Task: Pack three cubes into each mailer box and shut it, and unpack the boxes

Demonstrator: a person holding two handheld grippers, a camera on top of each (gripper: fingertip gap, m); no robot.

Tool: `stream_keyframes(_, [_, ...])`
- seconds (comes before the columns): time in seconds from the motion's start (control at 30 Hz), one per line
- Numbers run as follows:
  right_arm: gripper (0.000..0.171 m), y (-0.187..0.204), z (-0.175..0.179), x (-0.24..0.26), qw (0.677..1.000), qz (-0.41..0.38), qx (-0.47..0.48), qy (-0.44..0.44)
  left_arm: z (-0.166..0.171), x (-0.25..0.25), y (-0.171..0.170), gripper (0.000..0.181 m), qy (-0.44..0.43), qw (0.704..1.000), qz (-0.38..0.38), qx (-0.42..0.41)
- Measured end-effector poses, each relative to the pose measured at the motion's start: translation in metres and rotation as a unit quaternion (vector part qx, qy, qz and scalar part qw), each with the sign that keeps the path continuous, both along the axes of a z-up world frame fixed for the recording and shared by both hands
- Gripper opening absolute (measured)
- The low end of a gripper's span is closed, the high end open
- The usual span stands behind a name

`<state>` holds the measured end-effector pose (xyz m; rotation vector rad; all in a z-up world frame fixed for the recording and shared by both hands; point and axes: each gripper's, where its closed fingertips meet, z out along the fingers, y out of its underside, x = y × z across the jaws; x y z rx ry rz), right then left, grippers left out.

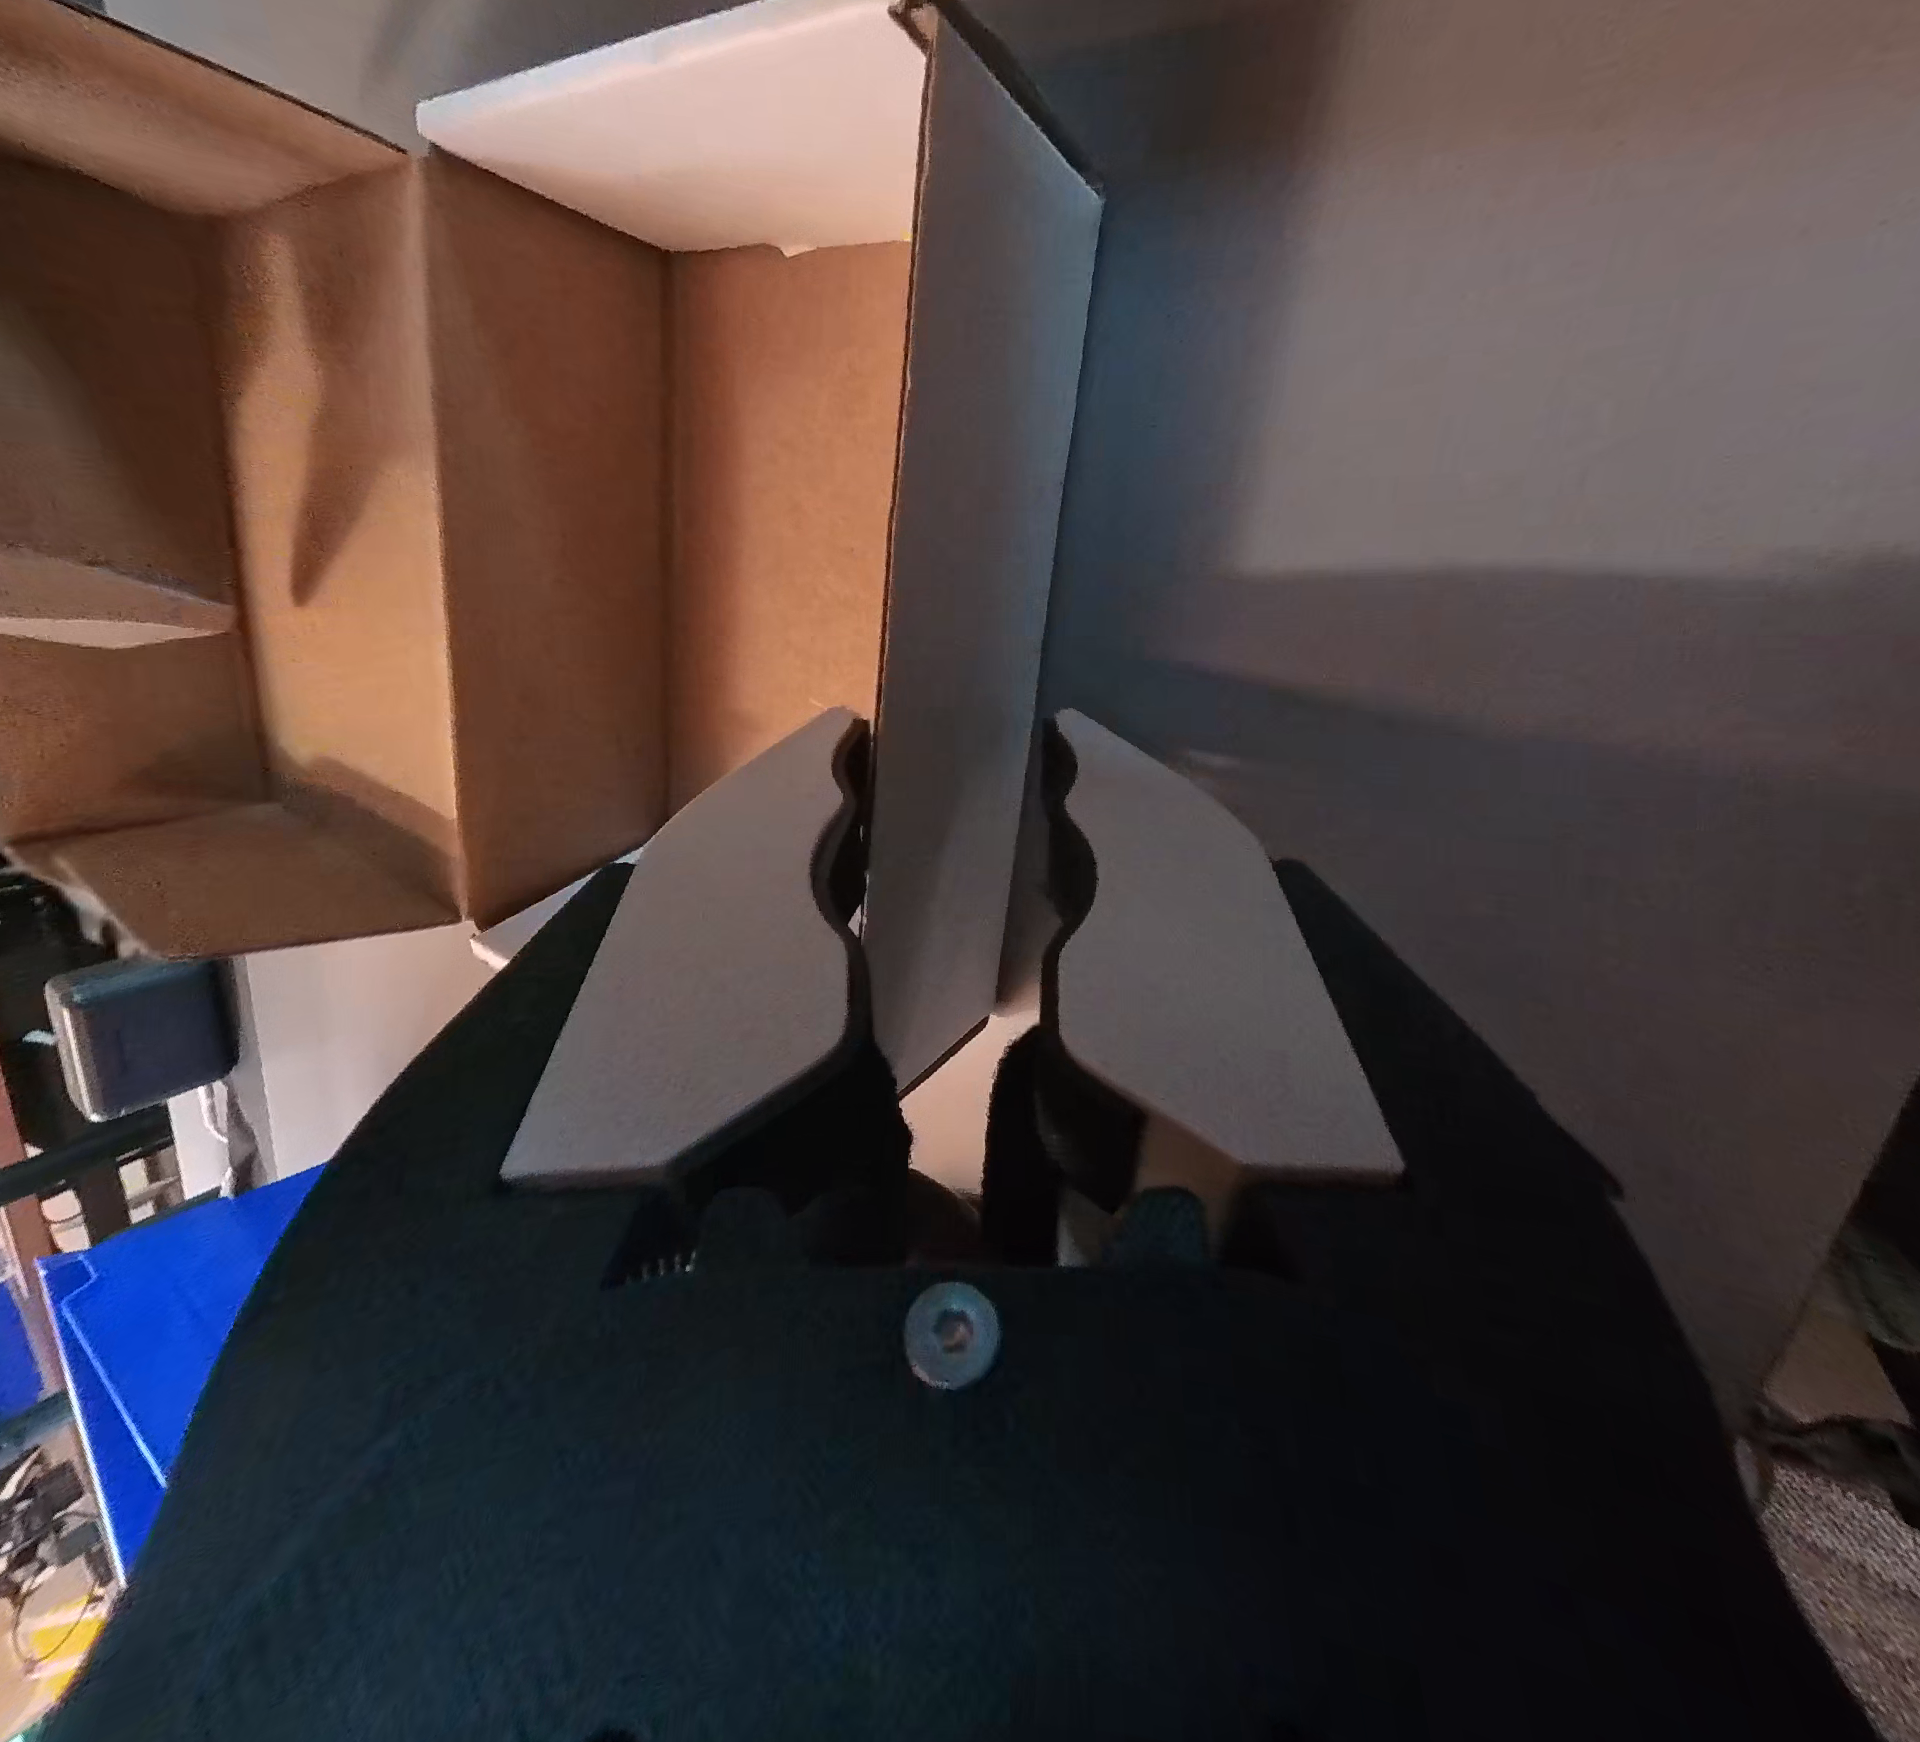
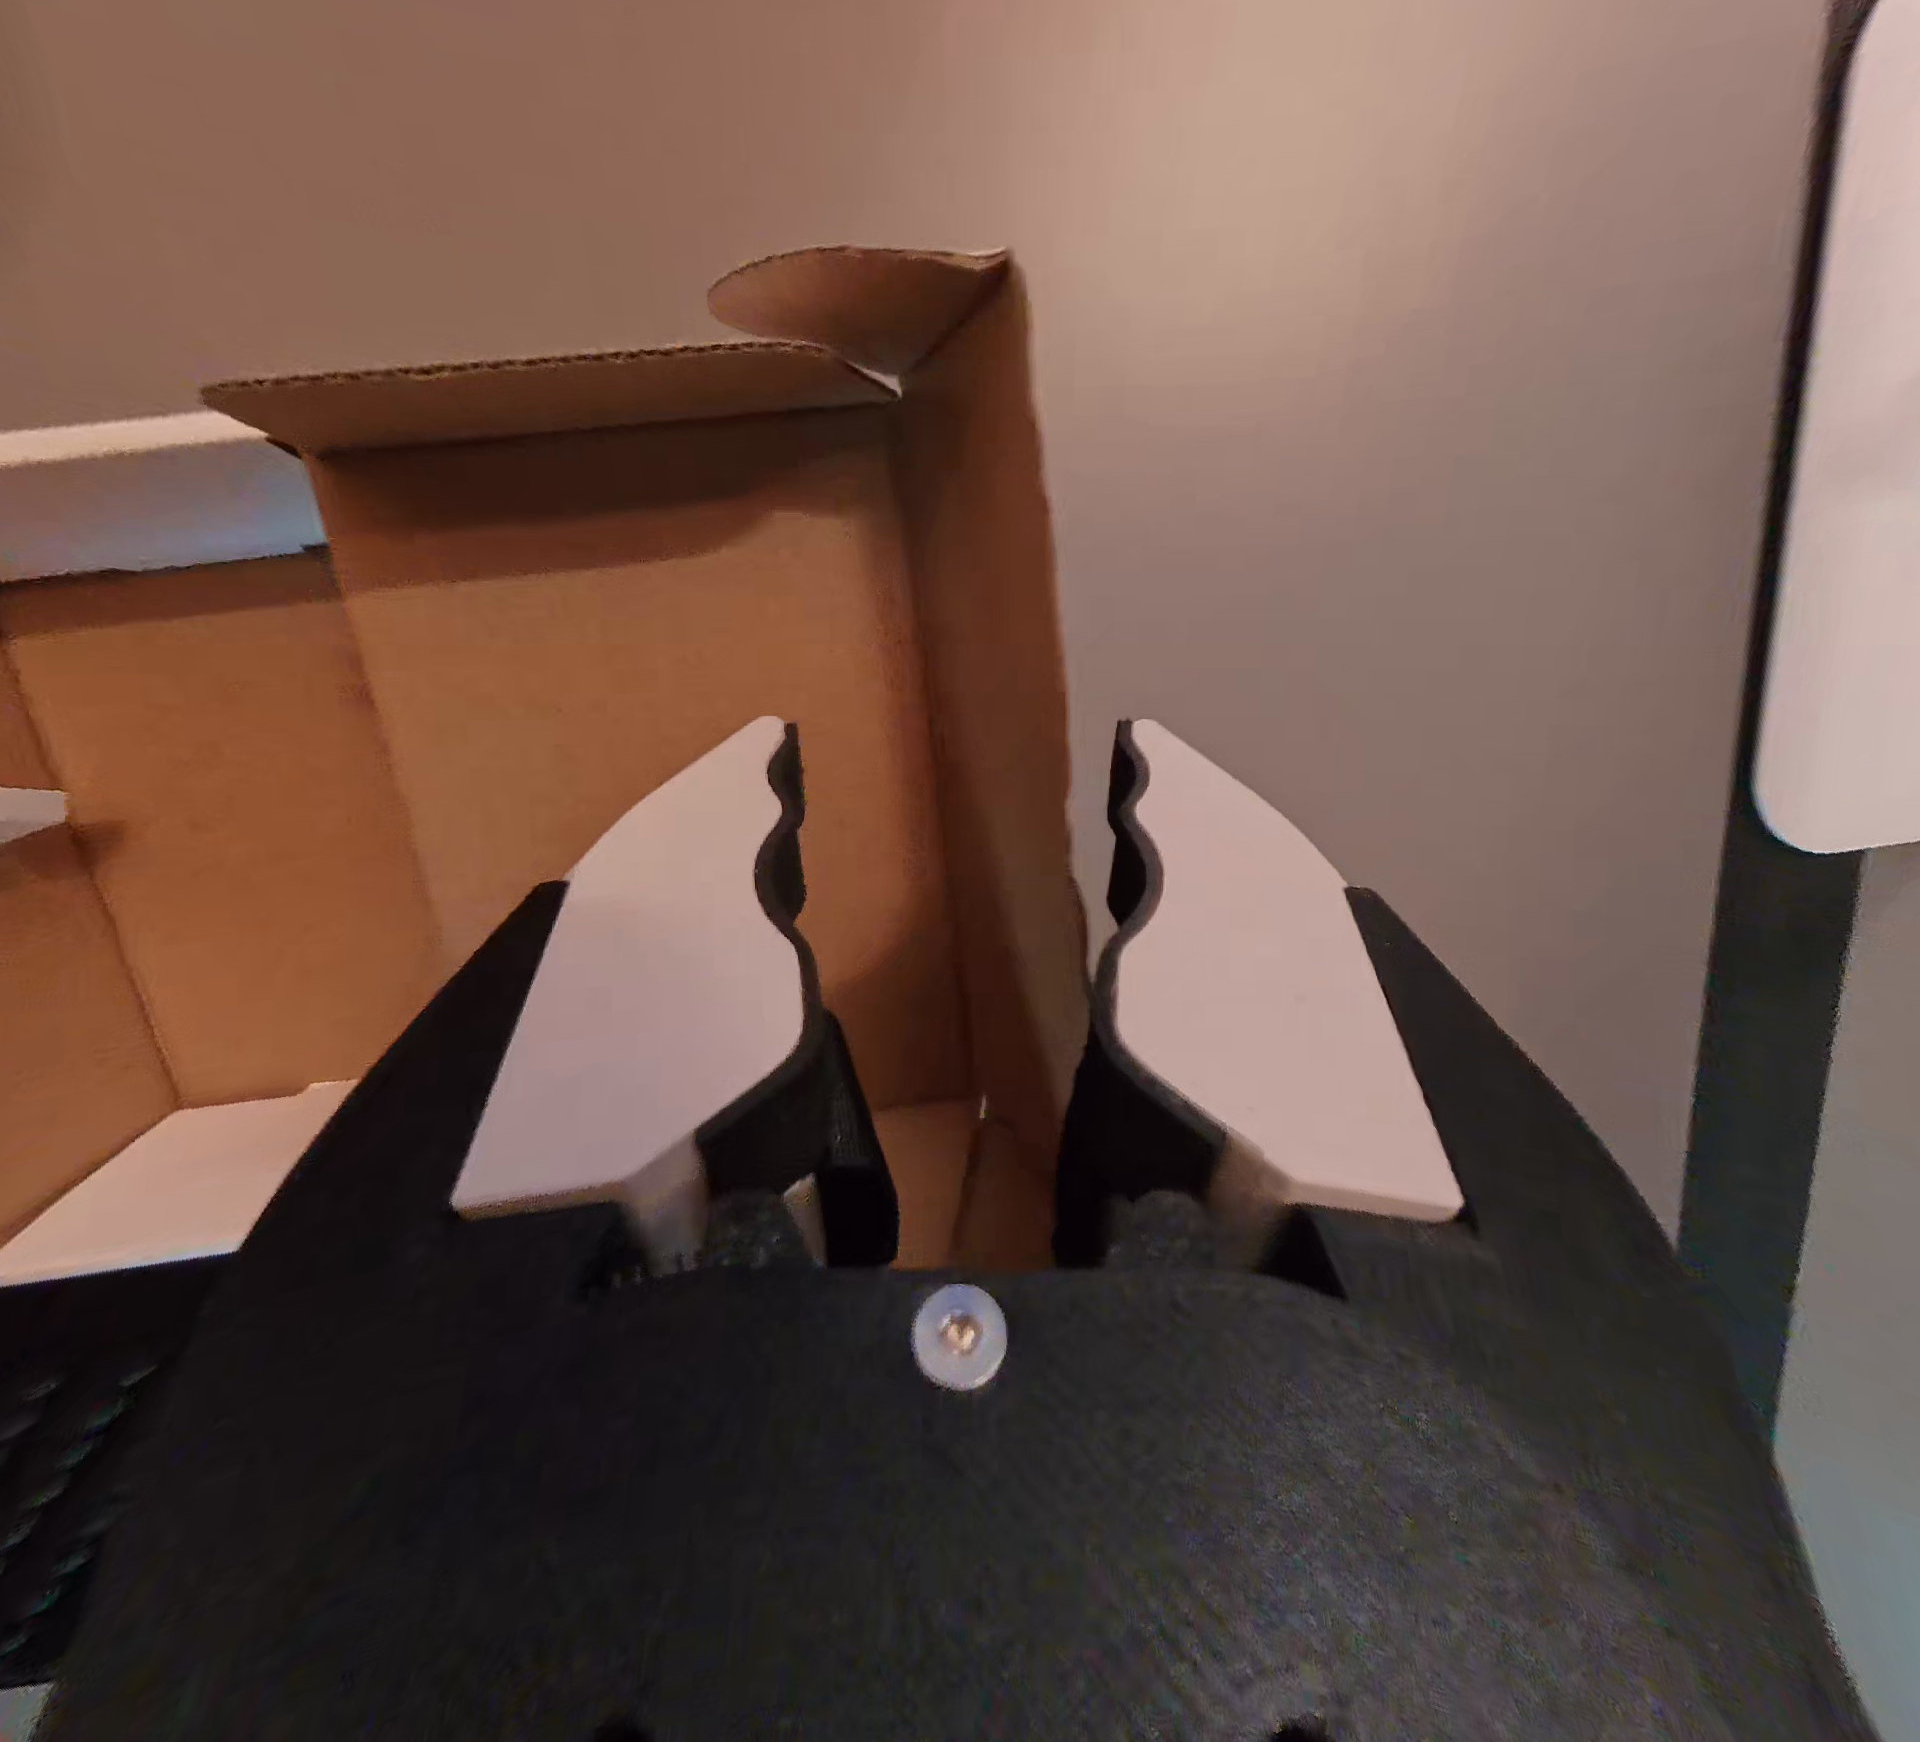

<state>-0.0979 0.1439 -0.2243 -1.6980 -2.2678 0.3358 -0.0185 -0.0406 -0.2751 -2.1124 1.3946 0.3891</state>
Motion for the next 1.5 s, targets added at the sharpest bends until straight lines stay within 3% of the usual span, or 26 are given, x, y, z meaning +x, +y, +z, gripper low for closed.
stream_keyframes(0.23, [0.072, -0.002, 0.043, -0.003, 0.998, -0.001, 0.026, 0.063, 0.002, 0.002, 0.000, 0.034, -0.005, 1.000, 0.000, 0.007])
stream_keyframes(0.43, [0.069, -0.032, 0.099, 0.009, 0.987, 0.002, 0.007, 0.160, 0.004, 0.003, -0.001, 0.037, -0.012, 1.000, 0.001, 0.013])
stream_keyframes(0.6, [0.067, -0.082, 0.162, 0.041, 0.946, 0.001, -0.027, 0.323, 0.006, 0.004, -0.002, 0.042, -0.022, 1.000, 0.002, 0.022])
stream_keyframes(0.7, [0.061, -0.108, 0.182, 0.071, 0.916, -0.010, -0.033, 0.400, 0.008, 0.005, -0.003, 0.044, -0.030, 0.999, 0.003, 0.025])
stream_keyframes(0.93, [0.059, -0.163, 0.144, 0.127, 0.878, -0.055, -0.086, 0.468, 0.023, 0.014, -0.006, 0.050, -0.119, 0.992, 0.011, 0.029])
stream_keyframes(1.07, [0.065, -0.162, 0.106, 0.144, 0.849, -0.104, -0.077, 0.512, 0.046, 0.020, -0.009, 0.055, -0.218, 0.975, 0.012, 0.041])
stream_keyframes(1.17, [0.068, -0.153, 0.078, 0.155, 0.833, -0.145, -0.056, 0.530, 0.072, 0.016, -0.012, 0.058, -0.307, 0.949, 0.024, 0.068])
stream_keyframes(1.27, [0.074, -0.156, 0.055, 0.158, 0.833, -0.165, -0.108, 0.517, 0.099, 0.004, -0.018, 0.063, -0.390, 0.915, 0.033, 0.092])
stream_keyframes(1.43, [0.066, -0.156, 0.048, 0.160, 0.829, -0.151, -0.120, 0.525, 0.137, -0.051, -0.022, 0.068, -0.494, 0.852, 0.086, 0.150])
stream_keyframes(1.5, [0.064, -0.155, 0.045, 0.160, 0.828, -0.156, -0.122, 0.525, 0.144, -0.084, -0.025, 0.068, -0.500, 0.841, 0.116, 0.170])
